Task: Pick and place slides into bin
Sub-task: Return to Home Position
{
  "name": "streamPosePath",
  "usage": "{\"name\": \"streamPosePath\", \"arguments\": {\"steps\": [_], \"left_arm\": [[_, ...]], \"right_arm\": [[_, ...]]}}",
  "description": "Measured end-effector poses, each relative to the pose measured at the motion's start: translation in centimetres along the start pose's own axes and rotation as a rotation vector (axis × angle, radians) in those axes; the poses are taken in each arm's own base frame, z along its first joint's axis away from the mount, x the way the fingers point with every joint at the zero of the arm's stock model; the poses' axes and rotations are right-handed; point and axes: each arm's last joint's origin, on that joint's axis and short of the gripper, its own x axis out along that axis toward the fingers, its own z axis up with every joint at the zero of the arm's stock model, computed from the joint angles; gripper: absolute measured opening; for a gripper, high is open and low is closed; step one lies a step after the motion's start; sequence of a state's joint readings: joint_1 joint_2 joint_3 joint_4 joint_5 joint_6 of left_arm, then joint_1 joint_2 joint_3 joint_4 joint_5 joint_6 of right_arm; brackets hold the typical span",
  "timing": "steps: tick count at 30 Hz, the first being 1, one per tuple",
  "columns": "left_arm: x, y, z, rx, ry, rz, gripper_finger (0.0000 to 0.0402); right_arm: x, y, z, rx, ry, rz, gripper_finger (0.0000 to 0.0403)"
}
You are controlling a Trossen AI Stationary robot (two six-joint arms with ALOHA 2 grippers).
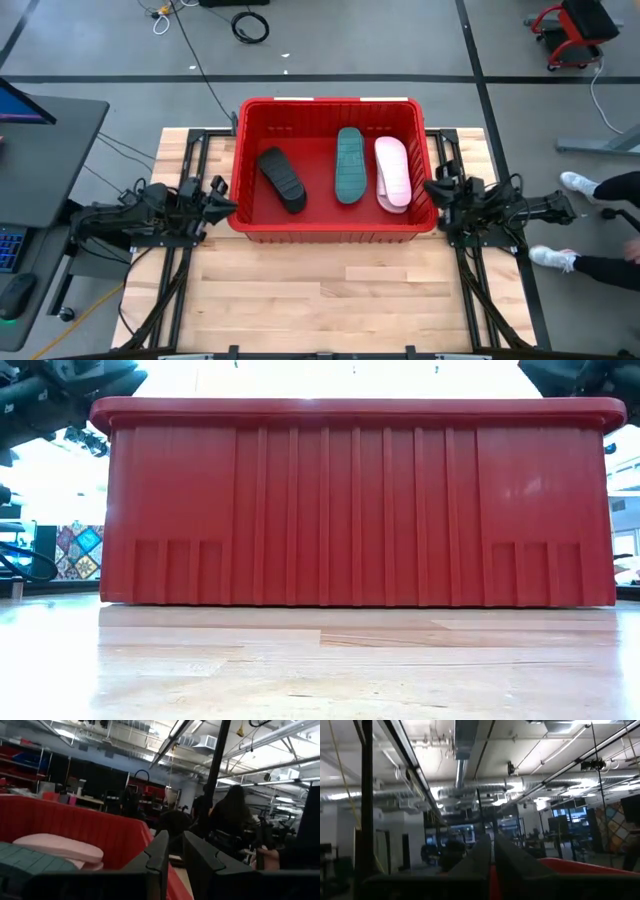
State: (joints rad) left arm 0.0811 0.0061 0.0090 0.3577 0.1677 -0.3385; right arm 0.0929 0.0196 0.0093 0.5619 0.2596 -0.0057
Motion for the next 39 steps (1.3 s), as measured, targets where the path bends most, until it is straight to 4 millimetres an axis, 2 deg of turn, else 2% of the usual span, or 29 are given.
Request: {"name": "streamPosePath", "arguments": {"steps": [7, 11, 15, 20, 25, 39], "left_arm": [[0.0, 0.1, -0.8, 0.174, 0.089, -0.028, 0.0054], [-0.1, 0.3, -1.2, 0.167, 0.141, -0.016, 0.0051], [-0.1, 0.2, -1.0, 0.185, 0.108, -0.024, 0.0052], [0.0, -0.1, -0.1, 0.196, 0.018, -0.045, 0.0059], [0.0, -0.1, -0.1, 0.196, 0.018, -0.044, 0.0057], [0.0, -0.1, -0.1, 0.192, 0.014, -0.045, 0.0056]], "right_arm": [[0.0, 0.0, -0.6, -0.115, 0.057, 0.003, 0.0028], [-0.1, 0.0, -1.4, -0.126, 0.140, 0.007, 0.0027], [-0.3, -0.1, -2.3, -0.086, 0.238, 0.001, 0.0027], [-0.2, 0.0, -2.2, -0.091, 0.261, 0.006, 0.0027], [0.1, 0.0, -1.1, -0.089, 0.254, 0.001, 0.0028], [1.1, 0.3, 5.1, -0.041, 0.071, 0.000, 0.0030]]}}
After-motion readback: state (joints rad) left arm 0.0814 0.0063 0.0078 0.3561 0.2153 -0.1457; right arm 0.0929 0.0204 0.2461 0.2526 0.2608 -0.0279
